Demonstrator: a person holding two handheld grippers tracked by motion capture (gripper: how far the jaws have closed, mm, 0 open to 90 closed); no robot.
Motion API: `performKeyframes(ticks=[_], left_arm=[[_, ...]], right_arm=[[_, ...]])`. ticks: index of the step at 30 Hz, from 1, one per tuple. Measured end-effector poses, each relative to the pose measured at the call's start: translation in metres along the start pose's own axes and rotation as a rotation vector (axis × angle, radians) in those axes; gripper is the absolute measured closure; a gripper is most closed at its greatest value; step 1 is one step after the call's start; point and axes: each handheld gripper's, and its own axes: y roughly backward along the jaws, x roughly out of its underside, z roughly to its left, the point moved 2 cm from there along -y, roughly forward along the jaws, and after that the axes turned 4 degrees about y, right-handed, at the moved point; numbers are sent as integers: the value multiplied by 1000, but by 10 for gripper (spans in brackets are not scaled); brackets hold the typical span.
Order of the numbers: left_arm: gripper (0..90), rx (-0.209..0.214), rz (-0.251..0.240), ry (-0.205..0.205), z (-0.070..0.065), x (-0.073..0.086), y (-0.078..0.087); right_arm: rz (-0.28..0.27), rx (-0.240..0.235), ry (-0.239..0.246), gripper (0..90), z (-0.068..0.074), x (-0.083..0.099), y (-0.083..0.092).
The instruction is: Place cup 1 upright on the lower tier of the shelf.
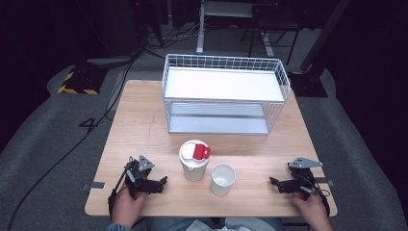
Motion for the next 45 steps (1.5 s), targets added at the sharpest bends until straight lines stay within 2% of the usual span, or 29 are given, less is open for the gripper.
performKeyframes(ticks=[2, 6, 12, 37, 40, 42, 45], left_arm=[[16, 2, 0, -11, 1, 0, 1], [18, -6, 0, 0, 2, 0, 1], [9, -10, -1, 8, 1, 1, 1], [4, -7, 3, -1, 2, 1, 1], [4, -7, 3, -1, 2, 1, 1], [4, -7, 3, -1, 2, 1, 1], [4, -7, 3, 0, 2, 1, 1]], right_arm=[[-1, -2, -1, 5, 0, 0, 0], [1, 23, -21, 5, -2, -1, -1], [3, 35, -34, 5, -3, -2, -2], [3, 30, -24, 9, -4, 0, 0], [-3, 35, -33, 29, -5, 1, 1], [-5, 54, -21, 30, -6, 1, 4], [-34, 57, -11, 30, -4, -1, 8]])
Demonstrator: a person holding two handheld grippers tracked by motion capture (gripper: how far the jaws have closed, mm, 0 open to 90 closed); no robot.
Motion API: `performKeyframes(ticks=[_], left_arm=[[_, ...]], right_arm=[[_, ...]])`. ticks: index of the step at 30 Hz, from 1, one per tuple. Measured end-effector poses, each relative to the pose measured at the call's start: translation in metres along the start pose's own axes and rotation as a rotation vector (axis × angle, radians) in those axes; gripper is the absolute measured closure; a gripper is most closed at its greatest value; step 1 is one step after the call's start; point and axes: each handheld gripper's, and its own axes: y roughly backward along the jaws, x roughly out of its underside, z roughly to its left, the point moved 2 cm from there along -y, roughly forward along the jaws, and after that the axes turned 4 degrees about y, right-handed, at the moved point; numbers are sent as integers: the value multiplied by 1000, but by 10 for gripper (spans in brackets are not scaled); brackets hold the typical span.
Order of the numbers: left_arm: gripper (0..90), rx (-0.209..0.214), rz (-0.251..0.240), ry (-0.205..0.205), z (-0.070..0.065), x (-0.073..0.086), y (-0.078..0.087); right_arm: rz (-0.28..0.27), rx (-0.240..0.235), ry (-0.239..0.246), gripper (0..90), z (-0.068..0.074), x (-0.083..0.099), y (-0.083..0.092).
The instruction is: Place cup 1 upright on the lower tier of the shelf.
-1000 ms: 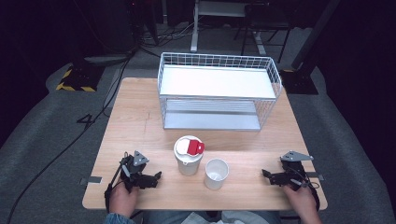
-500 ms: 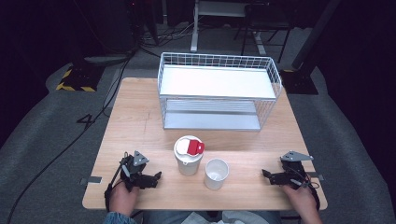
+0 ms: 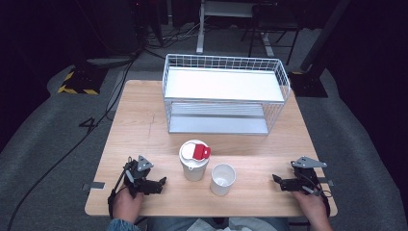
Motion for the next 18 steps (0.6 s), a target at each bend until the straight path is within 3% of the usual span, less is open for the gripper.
performKeyframes(ticks=[8, 18], left_arm=[[3, 0, 0, 0, 0, 0, 0], [1, -1, 1, 1, 0, 0, 0]], right_arm=[[-49, -25, 15, 6, 10, -6, 8], [-132, -69, 66, 0, 37, -23, 25]])
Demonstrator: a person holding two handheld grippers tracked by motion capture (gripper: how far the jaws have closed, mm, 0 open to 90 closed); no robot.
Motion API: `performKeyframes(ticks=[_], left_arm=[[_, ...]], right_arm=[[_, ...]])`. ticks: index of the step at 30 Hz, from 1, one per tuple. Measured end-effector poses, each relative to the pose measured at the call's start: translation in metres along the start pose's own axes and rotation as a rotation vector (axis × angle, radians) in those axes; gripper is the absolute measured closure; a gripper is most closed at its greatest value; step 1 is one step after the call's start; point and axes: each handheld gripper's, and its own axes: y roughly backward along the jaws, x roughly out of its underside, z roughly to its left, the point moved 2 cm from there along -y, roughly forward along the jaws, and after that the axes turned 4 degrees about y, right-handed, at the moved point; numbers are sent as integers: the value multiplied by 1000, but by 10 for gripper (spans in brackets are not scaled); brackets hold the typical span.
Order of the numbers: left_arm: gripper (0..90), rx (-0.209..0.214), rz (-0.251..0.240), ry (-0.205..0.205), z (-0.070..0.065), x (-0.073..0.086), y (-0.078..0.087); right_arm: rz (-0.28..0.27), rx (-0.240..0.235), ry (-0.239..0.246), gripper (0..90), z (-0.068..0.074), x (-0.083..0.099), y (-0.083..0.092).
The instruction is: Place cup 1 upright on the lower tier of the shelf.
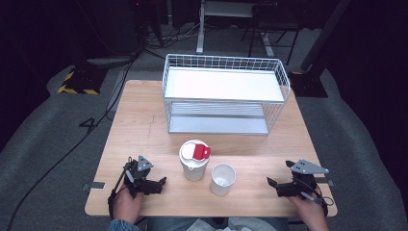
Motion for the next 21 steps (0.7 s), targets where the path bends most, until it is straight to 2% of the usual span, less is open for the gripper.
performKeyframes(ticks=[3, 7, 11, 14, 15, 16, 17, 19, 21], left_arm=[[1, 0, -1, 2, 0, 0, 0], [1, 0, -1, 2, 0, 0, 0], [1, -1, -1, 2, 0, 0, 0], [1, -3, -1, 4, 0, 0, 0], [1, -4, -1, 5, 0, 0, 0], [1, -4, -1, 5, 0, 0, 0], [1, -5, -1, 5, 0, 0, 0], [1, -5, -1, 5, 0, 0, 0], [1, -5, -1, 5, 0, 0, 0]], right_arm=[[-8, -7, 18, 0, 6, -5, 2], [-44, -39, 36, 0, 19, -16, 4], [-46, -49, 53, 0, 25, -21, 4], [-45, -71, 63, 0, 32, -26, 3], [-48, -93, 55, 0, 35, -28, 2], [-48, -93, 55, 0, 35, -28, 2], [-53, -119, 40, 0, 39, -32, 1], [-55, -124, 43, 0, 41, -33, 1], [-55, -141, 68, 0, 50, -38, 0]])
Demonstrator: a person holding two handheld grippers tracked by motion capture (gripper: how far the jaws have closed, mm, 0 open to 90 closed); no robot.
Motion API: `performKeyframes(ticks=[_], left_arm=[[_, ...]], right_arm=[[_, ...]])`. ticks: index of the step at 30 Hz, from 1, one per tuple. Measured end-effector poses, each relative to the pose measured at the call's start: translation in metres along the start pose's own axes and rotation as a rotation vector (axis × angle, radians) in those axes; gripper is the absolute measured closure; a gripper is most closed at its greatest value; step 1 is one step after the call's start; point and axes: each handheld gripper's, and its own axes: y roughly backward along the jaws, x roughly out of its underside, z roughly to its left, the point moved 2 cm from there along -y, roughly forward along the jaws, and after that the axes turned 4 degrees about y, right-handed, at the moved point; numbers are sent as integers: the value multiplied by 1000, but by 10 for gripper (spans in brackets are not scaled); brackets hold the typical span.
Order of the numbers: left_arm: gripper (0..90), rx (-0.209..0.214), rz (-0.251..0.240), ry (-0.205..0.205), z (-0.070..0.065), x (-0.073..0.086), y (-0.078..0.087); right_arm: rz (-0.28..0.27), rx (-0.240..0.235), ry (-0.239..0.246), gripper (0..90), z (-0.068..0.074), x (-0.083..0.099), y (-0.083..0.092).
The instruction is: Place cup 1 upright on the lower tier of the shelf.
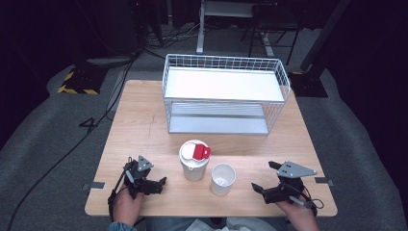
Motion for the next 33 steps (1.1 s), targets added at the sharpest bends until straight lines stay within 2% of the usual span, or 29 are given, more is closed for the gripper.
performKeyframes(ticks=[6, 8, 9, 10, 14, 33], left_arm=[[1, 0, 0, 0, 0, 0, 0], [1, 0, 0, 0, 0, 0, 0], [1, 0, 0, 0, 0, 0, 0], [1, 0, 0, 0, 0, 0, 0], [1, 0, 0, 0, 0, 0, 0], [1, 0, 0, 0, 0, 0, 0]], right_arm=[[-1, -35, 20, 0, 13, -6, -6], [-11, -77, 16, 0, 23, -11, -10], [-11, -77, 16, 0, 23, -11, -10], [-4, -93, 32, 0, 29, -13, -14], [2, -116, 54, 0, 38, -16, -24], [25, -178, 90, 0, 57, -20, -62]])
